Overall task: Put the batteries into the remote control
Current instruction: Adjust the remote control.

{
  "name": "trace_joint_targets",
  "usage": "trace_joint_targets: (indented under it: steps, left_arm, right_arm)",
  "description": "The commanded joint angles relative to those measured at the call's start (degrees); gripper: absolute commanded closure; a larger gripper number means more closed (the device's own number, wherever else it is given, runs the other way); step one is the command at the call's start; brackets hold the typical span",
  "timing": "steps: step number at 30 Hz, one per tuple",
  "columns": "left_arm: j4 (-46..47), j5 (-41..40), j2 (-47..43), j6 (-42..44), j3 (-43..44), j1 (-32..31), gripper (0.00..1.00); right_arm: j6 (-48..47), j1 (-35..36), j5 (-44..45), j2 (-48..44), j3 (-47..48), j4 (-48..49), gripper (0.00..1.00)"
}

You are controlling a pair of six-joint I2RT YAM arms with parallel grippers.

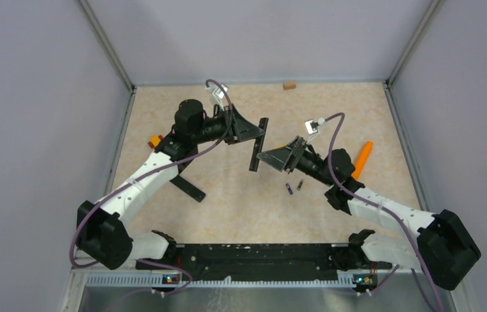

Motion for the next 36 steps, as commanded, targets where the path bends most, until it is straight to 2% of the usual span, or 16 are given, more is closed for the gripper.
trace_joint_targets:
  steps: [1, 4, 8, 15, 19, 22, 23, 24, 25, 27, 30, 31, 33, 36]
  left_arm:
    - [15.3, 7.4, -3.7, -10.3, -0.1, 0.8, 0.83]
    - [21.0, 7.6, -4.1, -14.8, -1.5, 1.1, 0.84]
    - [24.5, 7.3, -4.2, -17.6, -2.4, 1.1, 0.85]
    - [24.8, 4.7, -5.7, -16.6, -3.7, 1.1, 0.85]
    - [24.4, 4.4, -6.0, -16.0, -4.0, 1.3, 0.83]
    - [22.3, 4.0, -6.4, -13.4, -3.7, 1.4, 0.69]
    - [20.6, 3.7, -6.8, -11.2, -3.3, 1.3, 0.59]
    - [17.4, 2.8, -7.0, -7.7, -2.8, 1.4, 0.42]
    - [12.7, 1.1, -7.5, -3.8, -1.8, 1.3, 0.28]
    - [1.8, -4.0, -8.3, 5.1, 0.2, 1.3, 0.12]
    - [-9.8, -10.8, -8.6, 13.7, 2.3, 1.3, 0.02]
    - [-11.7, -11.8, -8.4, 15.3, 2.7, 1.3, 0.01]
    - [-14.3, -13.0, -8.0, 17.0, 3.3, 1.4, 0.01]
    - [-16.8, -15.0, -7.0, 17.5, 3.9, 1.3, 0.01]
  right_arm:
    - [3.7, 2.2, 2.7, 0.9, -0.1, 13.6, 0.14]
    - [5.4, 2.7, 1.0, 2.1, -0.4, 21.5, 0.18]
    - [6.9, 3.0, -4.3, 4.8, 3.2, 22.4, 0.30]
    - [6.6, 3.8, -5.6, 5.8, 5.6, 23.7, 0.34]
    - [6.0, 3.8, -5.7, 6.2, 6.7, 22.0, 0.57]
    - [4.8, 3.9, -4.8, 6.0, 6.9, 19.2, 0.71]
    - [2.8, 3.9, -4.2, 5.6, 7.2, 16.2, 0.73]
    - [0.6, 3.9, -3.6, 5.2, 7.9, 12.7, 0.75]
    - [-2.5, 3.9, -2.7, 4.7, 8.8, 7.7, 0.76]
    - [-9.8, 4.2, 1.1, 3.5, 11.0, -3.0, 0.77]
    - [-22.6, 5.9, 10.4, 3.2, 16.1, -20.3, 0.78]
    - [-25.7, 6.6, 12.7, 3.7, 17.5, -24.2, 0.78]
    - [-30.0, 7.5, 15.2, 4.9, 19.2, -28.1, 0.84]
    - [-34.6, 9.2, 18.1, 6.4, 20.4, -31.7, 0.86]
